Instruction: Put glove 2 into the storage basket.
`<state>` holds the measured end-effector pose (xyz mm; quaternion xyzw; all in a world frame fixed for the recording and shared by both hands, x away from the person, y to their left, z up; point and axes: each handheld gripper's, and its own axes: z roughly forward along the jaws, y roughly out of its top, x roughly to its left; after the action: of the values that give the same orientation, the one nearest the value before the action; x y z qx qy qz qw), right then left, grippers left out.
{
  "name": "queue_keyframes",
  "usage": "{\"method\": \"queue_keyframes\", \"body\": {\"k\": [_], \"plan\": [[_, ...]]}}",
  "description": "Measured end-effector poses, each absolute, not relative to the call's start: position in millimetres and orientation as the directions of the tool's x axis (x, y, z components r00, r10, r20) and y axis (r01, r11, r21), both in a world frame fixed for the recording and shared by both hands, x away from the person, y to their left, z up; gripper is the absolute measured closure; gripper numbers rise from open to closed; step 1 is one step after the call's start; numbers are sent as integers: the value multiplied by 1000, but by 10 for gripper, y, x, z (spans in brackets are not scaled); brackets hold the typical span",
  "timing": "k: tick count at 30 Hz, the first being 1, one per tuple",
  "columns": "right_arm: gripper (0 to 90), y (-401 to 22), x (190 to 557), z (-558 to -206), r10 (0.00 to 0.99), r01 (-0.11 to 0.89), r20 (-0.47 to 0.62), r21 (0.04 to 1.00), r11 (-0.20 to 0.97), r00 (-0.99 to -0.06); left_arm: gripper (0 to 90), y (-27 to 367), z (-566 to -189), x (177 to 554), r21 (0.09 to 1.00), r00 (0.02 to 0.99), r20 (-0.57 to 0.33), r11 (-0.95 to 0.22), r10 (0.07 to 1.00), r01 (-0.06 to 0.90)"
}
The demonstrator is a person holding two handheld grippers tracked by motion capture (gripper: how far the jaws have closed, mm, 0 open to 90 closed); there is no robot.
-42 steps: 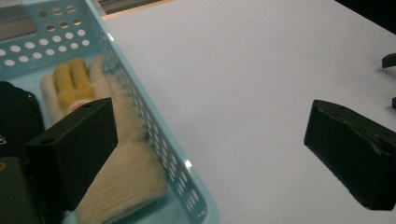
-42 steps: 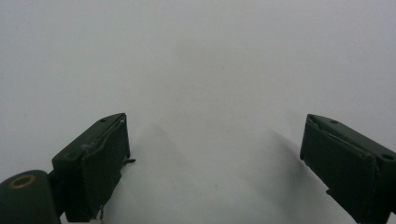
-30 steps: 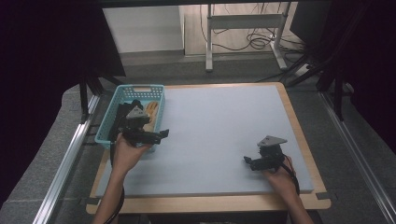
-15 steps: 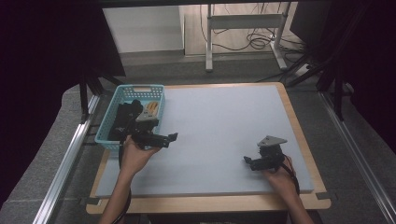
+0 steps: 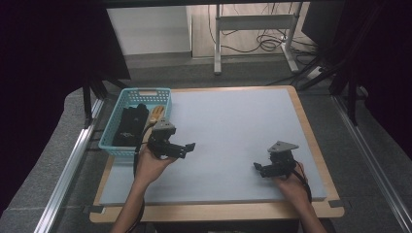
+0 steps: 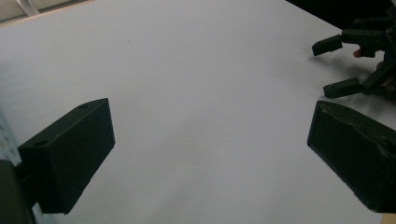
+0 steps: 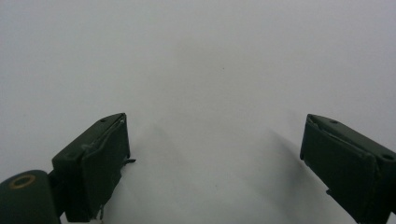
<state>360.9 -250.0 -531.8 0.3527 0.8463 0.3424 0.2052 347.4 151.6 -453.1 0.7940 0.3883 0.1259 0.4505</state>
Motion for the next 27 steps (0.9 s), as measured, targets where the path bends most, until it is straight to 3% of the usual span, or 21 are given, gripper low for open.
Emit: {"method": "queue_keyframes", "body": {"k": [27], "plan": [[79, -2500, 3609, -5317, 737, 456, -106, 724, 517, -667, 0, 1253, -4797, 3323, 800, 712, -118, -359, 692, 482]]}}
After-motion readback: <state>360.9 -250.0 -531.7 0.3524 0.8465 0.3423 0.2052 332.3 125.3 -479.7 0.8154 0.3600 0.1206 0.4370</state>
